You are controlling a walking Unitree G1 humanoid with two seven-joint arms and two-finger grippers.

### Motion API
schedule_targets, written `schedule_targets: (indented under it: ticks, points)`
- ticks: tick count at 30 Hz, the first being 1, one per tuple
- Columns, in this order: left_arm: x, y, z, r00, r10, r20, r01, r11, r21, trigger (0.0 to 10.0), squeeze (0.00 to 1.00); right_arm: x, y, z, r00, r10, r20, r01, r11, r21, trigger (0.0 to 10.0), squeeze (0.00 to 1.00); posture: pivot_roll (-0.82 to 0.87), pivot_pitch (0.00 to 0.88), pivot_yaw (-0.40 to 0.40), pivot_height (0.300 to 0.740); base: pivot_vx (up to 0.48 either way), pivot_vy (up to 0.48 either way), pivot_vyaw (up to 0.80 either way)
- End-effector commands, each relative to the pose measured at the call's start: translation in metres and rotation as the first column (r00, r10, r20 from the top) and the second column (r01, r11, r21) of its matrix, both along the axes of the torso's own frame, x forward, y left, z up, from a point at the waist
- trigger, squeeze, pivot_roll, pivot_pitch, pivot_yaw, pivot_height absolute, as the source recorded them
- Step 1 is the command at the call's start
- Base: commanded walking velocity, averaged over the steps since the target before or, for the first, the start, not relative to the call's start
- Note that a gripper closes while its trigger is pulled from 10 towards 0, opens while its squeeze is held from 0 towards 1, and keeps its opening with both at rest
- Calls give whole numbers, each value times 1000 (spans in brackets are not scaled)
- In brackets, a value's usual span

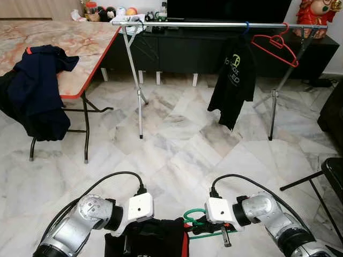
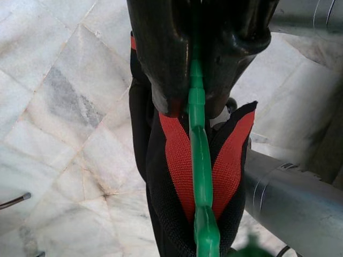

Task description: Hang hanger

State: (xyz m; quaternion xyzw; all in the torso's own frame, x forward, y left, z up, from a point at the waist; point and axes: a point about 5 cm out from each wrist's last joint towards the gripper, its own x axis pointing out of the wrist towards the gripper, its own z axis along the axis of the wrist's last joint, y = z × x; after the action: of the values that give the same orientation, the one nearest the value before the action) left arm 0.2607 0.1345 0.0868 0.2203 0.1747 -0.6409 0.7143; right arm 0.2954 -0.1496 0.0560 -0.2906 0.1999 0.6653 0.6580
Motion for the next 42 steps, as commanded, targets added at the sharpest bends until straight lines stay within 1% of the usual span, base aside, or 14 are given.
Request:
schedule_targets:
  ticks: [1, 2, 3, 13, 25, 29, 30, 32, 33, 34, 35, 38, 39, 42]
  points:
    - [0, -7, 13, 999, -34, 25, 35, 998, -42, 10000, 0, -2, 3, -4, 1000, 1, -8, -1, 1000, -5, 0, 0, -10, 122, -19, 740, 0, 0, 0]
    - [0, -7, 14, 999, -34, 13, 34, 998, -51, 10000, 396, -2, 3, -4, 1000, -1, -7, 1, 1000, -4, 0, 0, -8, 125, -17, 740, 0, 0, 0]
    - [0, -7, 15, 999, -32, 3, 32, 998, -61, 10000, 1000, -2, 4, -4, 1000, -3, -6, 3, 1000, -2, 0, 0, -8, 125, -17, 740, 0, 0, 0]
    - [-2, -5, 17, 999, -49, -7, 49, 997, -52, 10000, 1000, -1, 6, -5, 999, -42, 20, 41, 999, 22, 0, 0, -4, 129, -19, 740, 0, 0, 0]
    - [0, -4, 20, 1000, -26, -1, 26, 997, -67, 10000, 1000, 3, 4, -6, 978, -201, 52, 192, 972, 132, 0, 0, -3, 139, -20, 740, 0, 0, 0]
    - [2, -7, 18, 1000, 13, 12, -11, 994, -107, 10000, 1000, 4, 3, -5, 967, -248, 62, 235, 958, 163, 0, 0, -6, 140, -18, 740, 0, 0, 0]
    - [3, -10, 19, 997, 76, 22, -71, 983, -171, 10000, 1000, 8, 0, -2, 949, -310, 60, 291, 933, 212, 0, 0, -6, 146, -18, 740, 0, 0, 0]
    - [3, -11, 19, 993, 118, 4, -114, 966, -234, 10000, 1000, 9, -1, 0, 937, -344, 56, 321, 916, 241, 0, 0, -5, 147, -19, 740, 0, 0, 0]
    - [2, -12, 19, 990, 138, 0, -133, 958, -256, 10000, 235, 8, -2, 0, 935, -349, 58, 326, 913, 246, 0, 0, -5, 147, -17, 740, 0, 0, 0]
    - [2, -12, 19, 990, 138, 0, -133, 958, -256, 10000, 235, 8, -2, 0, 935, -349, 58, 326, 913, 246, 0, 0, -5, 147, -17, 740, 0, 0, 0]
    - [1, -14, 17, 986, 169, -6, -163, 944, -288, 10000, 0, 7, -3, -1, 932, -357, 64, 331, 909, 254, 0, 0, -4, 147, -19, 740, 0, 0, 0]
    - [-2, -16, 14, 981, 191, -11, -186, 935, -302, 10000, 0, 7, -4, 0, 919, -388, 68, 355, 892, 281, 0, 0, -6, 147, -19, 740, 0, 0, 0]
    - [-3, -16, 13, 978, 208, 12, -195, 935, -296, 10000, 0, 9, -4, 2, 905, -422, 61, 383, 867, 318, 0, 0, -6, 148, -20, 740, 0, 0, 0]
    - [1, -15, 17, 966, 256, 47, -229, 922, -312, 10000, 0, 8, -3, 2, 899, -436, 55, 395, 857, 332, 0, 0, -6, 146, -20, 740, 0, 0, 0]
